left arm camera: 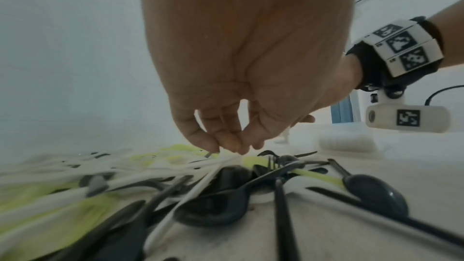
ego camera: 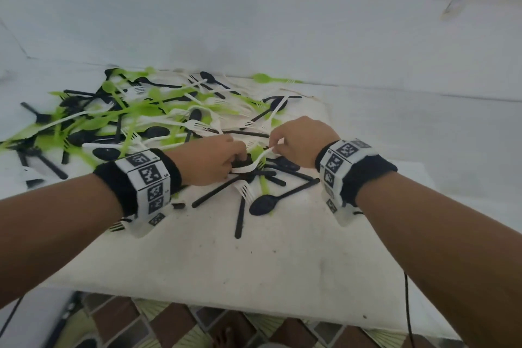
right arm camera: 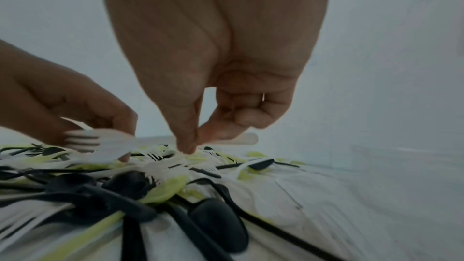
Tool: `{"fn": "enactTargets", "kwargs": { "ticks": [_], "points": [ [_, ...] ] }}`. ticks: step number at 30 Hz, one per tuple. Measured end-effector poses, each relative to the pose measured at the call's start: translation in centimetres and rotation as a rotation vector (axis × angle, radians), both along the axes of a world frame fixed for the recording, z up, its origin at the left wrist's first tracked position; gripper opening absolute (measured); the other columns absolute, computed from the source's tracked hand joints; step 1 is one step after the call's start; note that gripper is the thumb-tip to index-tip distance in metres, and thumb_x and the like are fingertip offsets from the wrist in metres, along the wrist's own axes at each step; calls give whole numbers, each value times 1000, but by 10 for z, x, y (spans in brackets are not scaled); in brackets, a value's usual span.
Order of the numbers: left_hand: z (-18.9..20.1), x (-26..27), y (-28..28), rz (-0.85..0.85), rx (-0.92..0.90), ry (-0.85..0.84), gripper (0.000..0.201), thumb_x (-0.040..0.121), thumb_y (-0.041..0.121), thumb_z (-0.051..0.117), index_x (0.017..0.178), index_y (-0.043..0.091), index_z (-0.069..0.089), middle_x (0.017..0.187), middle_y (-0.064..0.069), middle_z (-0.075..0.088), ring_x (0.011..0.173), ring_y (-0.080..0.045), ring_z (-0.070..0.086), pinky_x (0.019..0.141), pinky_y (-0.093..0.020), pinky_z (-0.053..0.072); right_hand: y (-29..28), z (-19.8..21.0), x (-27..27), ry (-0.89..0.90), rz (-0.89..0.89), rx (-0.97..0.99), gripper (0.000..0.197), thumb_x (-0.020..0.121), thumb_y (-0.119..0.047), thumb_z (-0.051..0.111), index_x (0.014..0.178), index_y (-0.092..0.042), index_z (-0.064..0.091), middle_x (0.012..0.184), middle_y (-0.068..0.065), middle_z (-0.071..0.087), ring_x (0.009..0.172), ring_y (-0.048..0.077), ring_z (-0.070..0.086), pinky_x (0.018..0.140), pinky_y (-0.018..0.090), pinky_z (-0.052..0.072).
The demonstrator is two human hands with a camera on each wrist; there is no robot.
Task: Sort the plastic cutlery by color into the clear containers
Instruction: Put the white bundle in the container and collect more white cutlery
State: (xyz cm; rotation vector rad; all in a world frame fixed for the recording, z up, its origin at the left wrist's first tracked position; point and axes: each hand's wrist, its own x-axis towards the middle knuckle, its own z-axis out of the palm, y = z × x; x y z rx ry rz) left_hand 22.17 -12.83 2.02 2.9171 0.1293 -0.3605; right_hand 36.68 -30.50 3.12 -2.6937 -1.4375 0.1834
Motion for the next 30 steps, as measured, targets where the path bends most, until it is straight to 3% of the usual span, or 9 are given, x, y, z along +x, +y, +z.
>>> {"fn": "enactTargets", "kwargs": {
  "ticks": [3,7,12,14,17,22,25,28,30],
  "points": [
    [-8,-6,10,2,-16,-99,41,95,11,52,134,23,49,117,5,50,109,-18,51,91,-35,46,-5,-6,5,-63,-108,74,22,102,-41,48,112,-36,67,110,-3,64,101,21,61,74,31,42],
    [-20,-12,11,54,-133,-221,71,92,35,62,153,27,26,126,13,41,114,-9,42,98,-29,43,-4,-11,15,30,-351,42,28,99,-42,48,112,-24,65,121,9,50,115,31,51,93,40,48],
    [-31,-12,6,-441,132,-145,46,91,29,60,137,28,51,122,5,47,109,-16,41,93,-34,44,6,-23,18,343,-408,201,16,103,-24,37,112,-12,43,108,12,61,91,29,58,74,36,43],
    [-36,-7,5,-514,173,-239,33,92,23,61,125,23,61,115,0,52,102,-20,44,87,-40,47,8,-30,16,357,-403,177,16,103,-26,40,114,-14,43,105,9,61,90,28,57,75,37,43],
    [-43,4,7,-530,114,-395,24,99,33,61,121,26,66,112,1,55,100,-20,46,87,-39,45,11,-43,19,297,-387,93,19,100,-31,46,111,-16,50,108,7,62,93,27,56,76,34,41],
    [-21,14,0,3,-470,-477,36,109,41,38,124,27,69,113,4,64,108,-14,51,97,-31,40,13,-54,30,270,-382,29,23,102,-33,45,93,-13,54,107,8,61,97,28,55,79,33,38],
    [3,21,2,335,-1003,-539,31,108,41,43,117,28,70,115,9,72,111,-6,63,94,-25,47,20,-55,33,348,-433,82,31,105,-26,38,106,-7,63,121,11,63,109,29,57,90,35,44],
    [19,28,18,545,-1341,-649,29,109,36,42,118,22,66,89,-4,72,82,-22,70,83,-37,57,32,-51,27,401,-437,195,33,105,-23,35,121,-10,61,128,11,62,114,29,58,100,39,48],
    [24,30,32,620,-1401,-743,23,110,29,43,120,19,61,73,1,54,59,-12,51,61,-31,47,42,-46,18,427,-429,319,26,104,-26,39,120,-17,57,116,9,65,102,29,62,93,42,51]
  ]
}}
